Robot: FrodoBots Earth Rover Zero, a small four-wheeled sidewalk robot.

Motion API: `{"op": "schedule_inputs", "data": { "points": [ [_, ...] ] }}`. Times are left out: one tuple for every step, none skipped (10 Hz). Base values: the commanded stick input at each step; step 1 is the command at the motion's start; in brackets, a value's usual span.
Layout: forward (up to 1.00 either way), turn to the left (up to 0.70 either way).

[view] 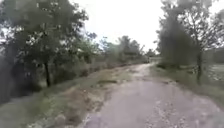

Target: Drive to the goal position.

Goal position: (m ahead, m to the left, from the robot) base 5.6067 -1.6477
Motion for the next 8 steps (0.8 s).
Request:
{"op": "schedule_inputs", "data": {
  "points": [
    [1.0, 0.0],
    [1.0, 0.0],
    [1.0, 0.0],
    [1.0, 0.0],
    [1.0, 0.0],
    [1.0, 0.0],
    [1.0, -0.09],
    [1.0, -0.39]
  ]
}}
